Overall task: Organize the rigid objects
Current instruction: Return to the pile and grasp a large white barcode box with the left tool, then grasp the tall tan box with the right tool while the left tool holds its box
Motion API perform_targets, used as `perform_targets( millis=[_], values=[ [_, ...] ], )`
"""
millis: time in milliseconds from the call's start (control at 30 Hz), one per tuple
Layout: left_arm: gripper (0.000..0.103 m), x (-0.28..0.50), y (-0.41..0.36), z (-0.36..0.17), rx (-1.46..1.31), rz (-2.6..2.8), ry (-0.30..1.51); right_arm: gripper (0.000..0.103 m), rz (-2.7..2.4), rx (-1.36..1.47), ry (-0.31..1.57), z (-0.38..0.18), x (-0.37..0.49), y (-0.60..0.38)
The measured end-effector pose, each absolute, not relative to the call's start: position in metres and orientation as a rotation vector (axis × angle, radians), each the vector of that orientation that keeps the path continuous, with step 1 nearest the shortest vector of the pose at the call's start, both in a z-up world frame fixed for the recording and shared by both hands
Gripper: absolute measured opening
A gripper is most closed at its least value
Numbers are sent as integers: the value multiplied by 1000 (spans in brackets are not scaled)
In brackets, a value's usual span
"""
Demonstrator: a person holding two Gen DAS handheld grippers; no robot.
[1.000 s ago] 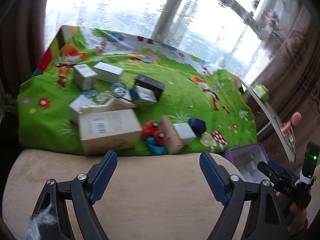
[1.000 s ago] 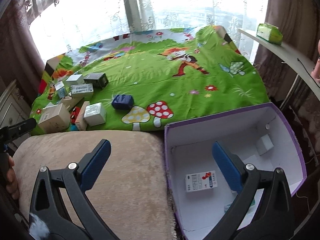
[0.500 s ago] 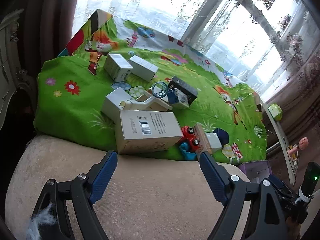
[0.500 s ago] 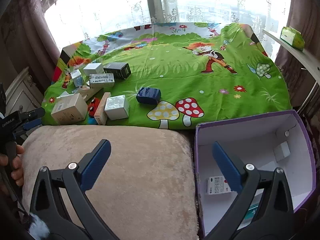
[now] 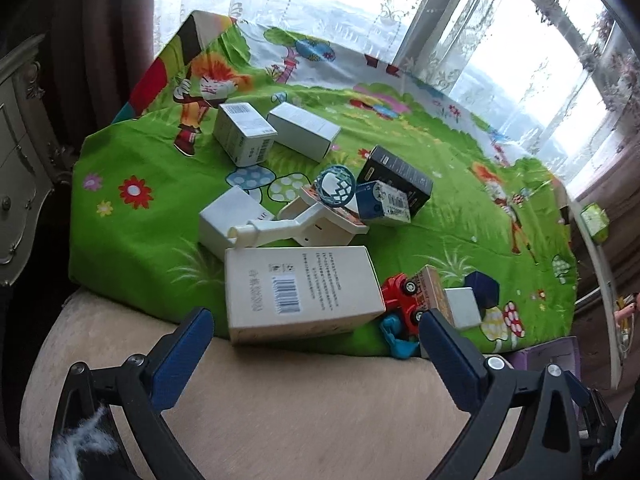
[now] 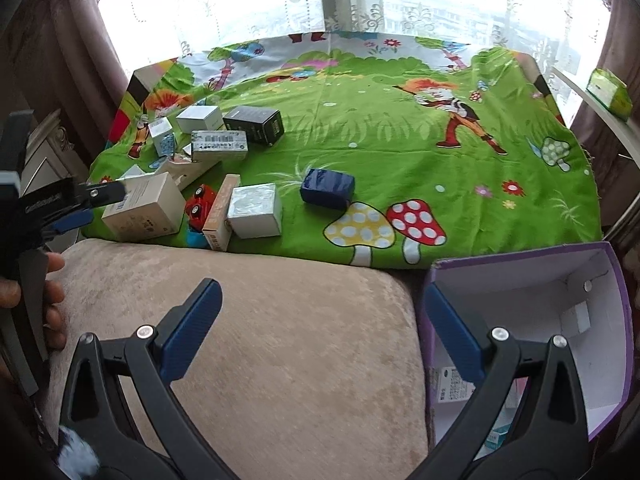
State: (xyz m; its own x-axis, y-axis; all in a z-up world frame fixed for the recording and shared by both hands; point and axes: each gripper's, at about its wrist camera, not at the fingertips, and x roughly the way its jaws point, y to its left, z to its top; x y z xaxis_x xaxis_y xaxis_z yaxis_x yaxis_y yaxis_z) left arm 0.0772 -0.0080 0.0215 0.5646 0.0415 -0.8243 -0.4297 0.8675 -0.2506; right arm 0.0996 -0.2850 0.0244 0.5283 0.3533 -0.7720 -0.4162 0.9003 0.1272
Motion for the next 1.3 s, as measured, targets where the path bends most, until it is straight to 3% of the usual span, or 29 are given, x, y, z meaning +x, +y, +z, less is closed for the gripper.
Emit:
perform_targets(
  millis=[667,1133,1300],
  values=[
    [103,114,-5,-7,-437,383,1078,102,545,-161,926,19,117,-232],
    [102,110,2,-9,-457,334,1029,102,557,-169,967,10,141,-207],
    [102,97,1,-2,-468,313,988,82,586,-222,968,9,137,-193]
  ],
)
